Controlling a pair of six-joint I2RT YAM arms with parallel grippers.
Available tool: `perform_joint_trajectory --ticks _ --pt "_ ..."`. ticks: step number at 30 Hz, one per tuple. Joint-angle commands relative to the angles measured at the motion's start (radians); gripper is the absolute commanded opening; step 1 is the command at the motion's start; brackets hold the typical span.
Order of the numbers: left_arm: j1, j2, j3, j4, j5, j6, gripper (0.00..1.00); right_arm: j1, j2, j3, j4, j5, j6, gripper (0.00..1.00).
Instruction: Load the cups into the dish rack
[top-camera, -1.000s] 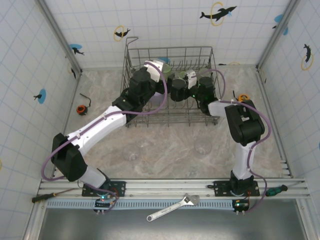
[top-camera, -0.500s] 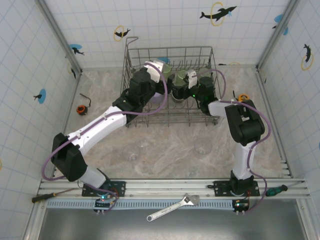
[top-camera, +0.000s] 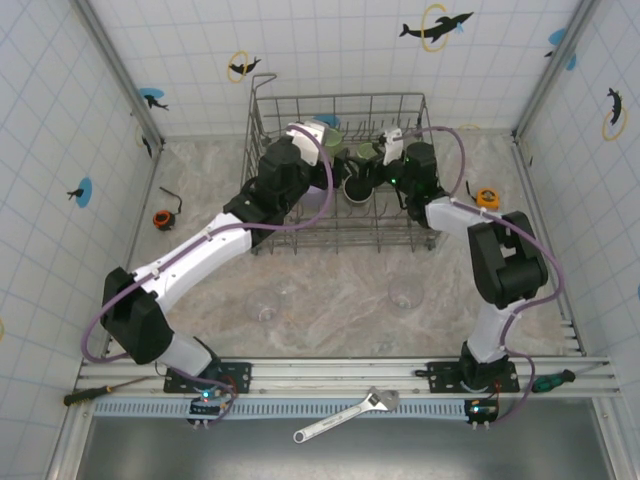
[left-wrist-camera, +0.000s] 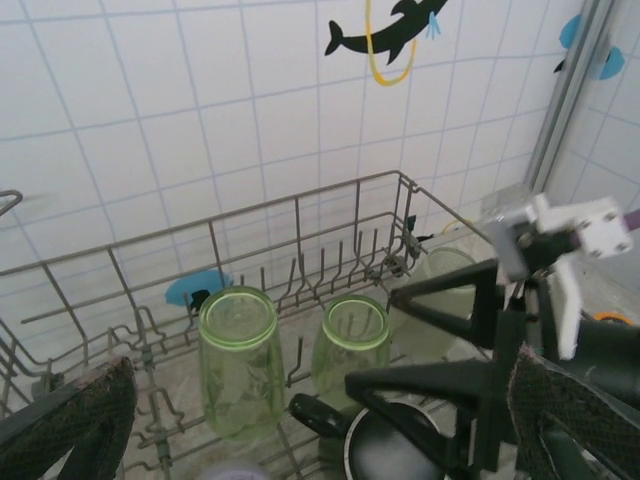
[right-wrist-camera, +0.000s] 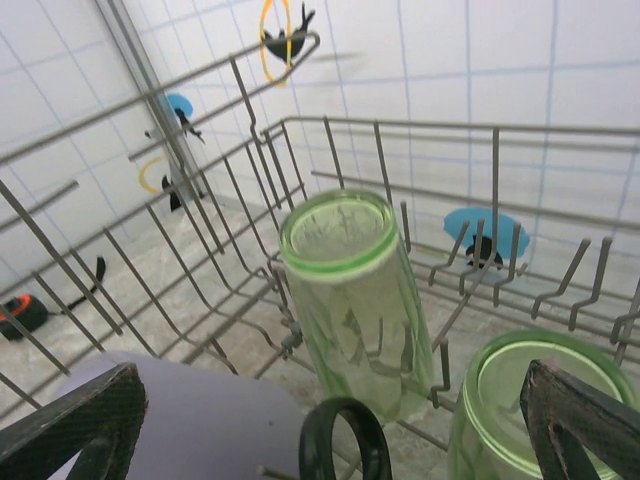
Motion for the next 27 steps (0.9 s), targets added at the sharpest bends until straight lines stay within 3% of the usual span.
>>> perform_joint_trajectory --ticks 1,5,12,18,27 --pt "-0.004 -0.055 0.032 -0.054 -0.063 -0.051 0.98 0.004 -0.079 0.022 -0.067 0.04 0.029 0.99" --pt "-0.004 -0.067 0.053 -0.127 -0.154 -0.095 0.98 0.011 -0.144 0.009 -0.146 0.077 0.046 0.99" --pt "0.003 -0.016 0.147 -0.375 -0.416 -0.217 0.98 0.026 -0.258 -0.005 -0.353 0.139 0.059 0.99" --pt "0.048 0.002 0.159 -0.521 -0.408 -0.356 0.98 0.028 -0.367 -0.038 -0.49 0.185 0.087 0.99" --pt "0.099 -0.053 0.098 -0.64 -0.371 -0.45 0.97 0.029 -0.519 -0.111 -0.625 0.224 0.137 0.99"
